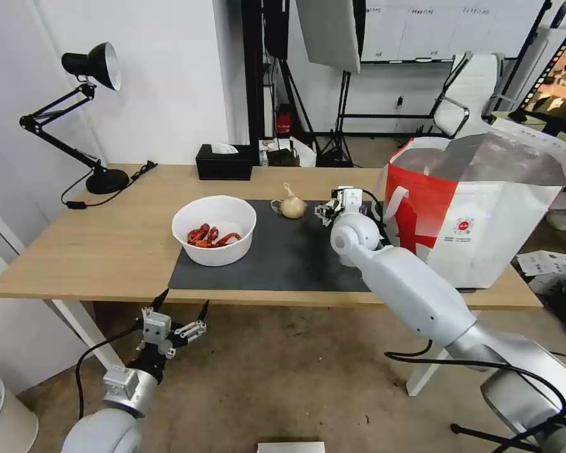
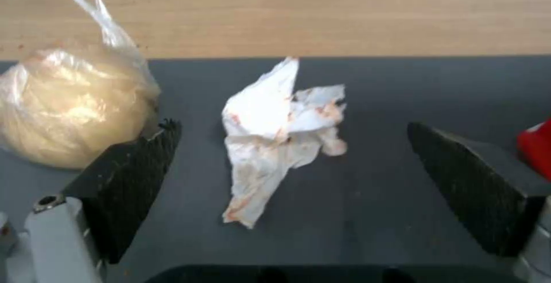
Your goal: Pick up the trash from the table and place it into the takeout bag.
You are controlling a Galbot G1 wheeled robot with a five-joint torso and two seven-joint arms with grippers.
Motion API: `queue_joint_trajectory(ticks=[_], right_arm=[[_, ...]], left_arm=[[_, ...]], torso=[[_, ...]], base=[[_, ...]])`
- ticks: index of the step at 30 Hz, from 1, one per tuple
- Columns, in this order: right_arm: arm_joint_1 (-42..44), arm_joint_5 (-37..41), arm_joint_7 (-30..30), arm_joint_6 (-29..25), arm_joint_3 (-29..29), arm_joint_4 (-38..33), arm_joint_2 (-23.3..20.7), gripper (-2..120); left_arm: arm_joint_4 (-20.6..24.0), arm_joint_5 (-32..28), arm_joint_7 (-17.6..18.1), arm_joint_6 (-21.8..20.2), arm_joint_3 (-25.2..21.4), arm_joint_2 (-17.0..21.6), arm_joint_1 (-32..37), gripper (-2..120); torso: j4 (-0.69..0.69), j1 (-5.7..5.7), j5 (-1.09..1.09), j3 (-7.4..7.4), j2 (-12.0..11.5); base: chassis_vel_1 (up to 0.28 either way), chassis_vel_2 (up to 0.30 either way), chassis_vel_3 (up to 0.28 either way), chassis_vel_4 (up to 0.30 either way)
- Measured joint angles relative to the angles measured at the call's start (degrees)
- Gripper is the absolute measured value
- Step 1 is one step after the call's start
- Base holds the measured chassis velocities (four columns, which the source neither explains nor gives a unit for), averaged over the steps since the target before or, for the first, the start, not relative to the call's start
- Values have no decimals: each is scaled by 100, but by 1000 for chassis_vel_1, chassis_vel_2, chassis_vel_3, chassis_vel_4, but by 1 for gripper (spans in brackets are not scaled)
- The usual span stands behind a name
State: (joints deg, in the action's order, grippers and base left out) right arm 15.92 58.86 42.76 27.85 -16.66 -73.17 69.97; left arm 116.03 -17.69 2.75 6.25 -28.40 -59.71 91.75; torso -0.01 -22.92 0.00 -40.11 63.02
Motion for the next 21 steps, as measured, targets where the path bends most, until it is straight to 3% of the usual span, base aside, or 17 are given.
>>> queue_joint_trajectory(ticks=[21], right_arm=[[-439,-290,-715,125,69,1188,436,100]], left_arm=[[0,-44,12,13,-19,-35,24,100]], torso=[[1,0,0,0,0]], base=[[0,0,0,0]])
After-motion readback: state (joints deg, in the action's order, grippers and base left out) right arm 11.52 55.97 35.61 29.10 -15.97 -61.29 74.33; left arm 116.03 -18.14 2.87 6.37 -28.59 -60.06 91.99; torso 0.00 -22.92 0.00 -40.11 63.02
